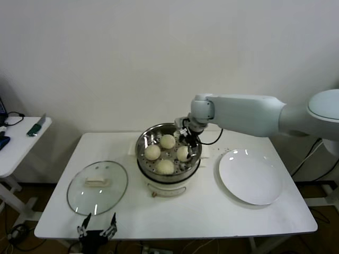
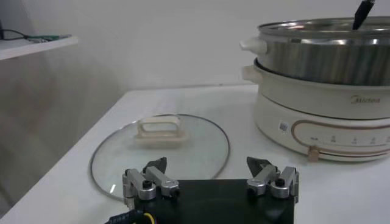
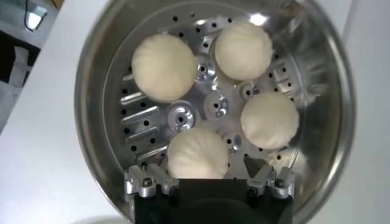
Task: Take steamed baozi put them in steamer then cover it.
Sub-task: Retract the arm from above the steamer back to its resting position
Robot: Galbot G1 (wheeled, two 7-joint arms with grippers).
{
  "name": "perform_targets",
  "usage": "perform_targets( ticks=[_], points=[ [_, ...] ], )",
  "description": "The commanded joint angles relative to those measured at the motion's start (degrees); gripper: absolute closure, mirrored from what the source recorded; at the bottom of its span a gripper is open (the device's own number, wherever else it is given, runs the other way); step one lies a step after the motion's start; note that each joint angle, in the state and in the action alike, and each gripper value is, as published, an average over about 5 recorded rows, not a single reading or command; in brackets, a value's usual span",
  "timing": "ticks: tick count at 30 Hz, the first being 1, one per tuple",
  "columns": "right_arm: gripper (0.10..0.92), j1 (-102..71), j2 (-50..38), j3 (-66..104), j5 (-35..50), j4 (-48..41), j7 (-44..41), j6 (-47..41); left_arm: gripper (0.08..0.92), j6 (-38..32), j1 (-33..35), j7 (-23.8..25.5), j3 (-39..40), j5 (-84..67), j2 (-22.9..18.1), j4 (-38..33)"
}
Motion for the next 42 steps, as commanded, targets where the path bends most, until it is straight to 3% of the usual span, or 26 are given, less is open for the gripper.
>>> perform_targets(
  ticks=[1, 7, 12, 20, 26, 31, 36, 42],
  points=[
    [0.203, 6.1, -5.8, 4.1, 7.5, 0.6, -3.9, 1.6, 0.177, -0.1, 0.2, 0.0, 0.0, 0.6, 0.9, -0.3],
    [0.203, 1.4, -15.7, 16.3, 19.9, 6.1, 14.1, -3.0, 0.177, -0.9, 0.0, -0.2, 0.1, 0.8, 1.5, -0.5],
    [0.203, -10.5, -24.0, 31.7, 16.9, 13.1, 30.3, -3.7, 0.177, -1.5, -0.5, -1.5, 0.2, -0.3, 1.9, -0.6],
    [0.203, -34.3, -34.6, 57.6, 12.9, 21.1, 43.9, -3.1, 0.177, -2.0, -2.1, -2.3, 0.0, -1.5, 3.6, -1.3],
    [0.203, -56.6, -40.9, 79.1, 10.2, 26.6, 49.2, -0.2, 0.177, -4.0, -3.0, -1.5, -0.1, -0.6, 4.5, -1.2],
    [0.203, -80.5, -40.8, 102.8, 8.1, 29.9, 48.7, 4.2, 0.177, -7.8, -4.1, -1.7, -0.4, 4.2, 4.6, 0.5],
    [0.203, -102.4, -35.9, 121.8, 2.4, 32.0, 44.8, 11.2, 0.177, -10.4, -4.4, -1.9, -0.9, 5.5, 5.3, 1.4],
    [0.203, -116.6, -25.4, 131.8, -1.1, 31.3, 42.2, 21.2, 0.177, -11.5, -4.8, -1.8, -1.2, 8.6, 5.5, 1.2]
  ],
)
